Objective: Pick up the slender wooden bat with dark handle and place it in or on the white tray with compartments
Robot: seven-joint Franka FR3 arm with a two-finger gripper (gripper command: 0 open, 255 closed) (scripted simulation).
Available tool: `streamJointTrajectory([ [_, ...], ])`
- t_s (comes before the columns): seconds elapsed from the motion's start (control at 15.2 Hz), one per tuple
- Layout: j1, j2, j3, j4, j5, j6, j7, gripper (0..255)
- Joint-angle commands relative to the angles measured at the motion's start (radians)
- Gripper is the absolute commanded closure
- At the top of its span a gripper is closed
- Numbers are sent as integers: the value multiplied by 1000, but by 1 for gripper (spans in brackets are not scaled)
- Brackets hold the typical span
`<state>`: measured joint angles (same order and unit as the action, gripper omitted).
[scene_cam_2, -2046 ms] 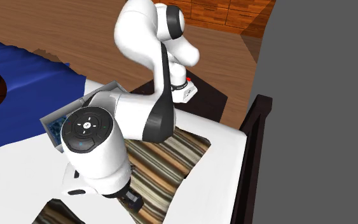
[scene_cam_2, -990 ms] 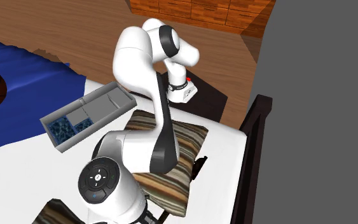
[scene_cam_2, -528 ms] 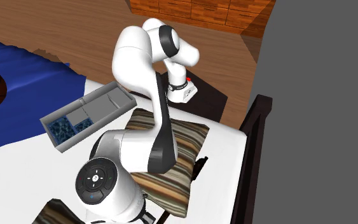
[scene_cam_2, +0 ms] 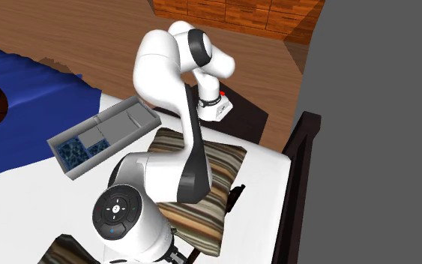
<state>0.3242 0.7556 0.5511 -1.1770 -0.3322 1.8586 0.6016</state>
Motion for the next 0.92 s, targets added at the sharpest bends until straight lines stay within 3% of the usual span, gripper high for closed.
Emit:
streamJointTrajectory([
  [0.0,28,1,1,26,0,-24,33,0],
  [0.26,112,16,2,113,-3,-91,122,0],
  [0.86,101,32,-4,33,-13,-1,134,0],
])
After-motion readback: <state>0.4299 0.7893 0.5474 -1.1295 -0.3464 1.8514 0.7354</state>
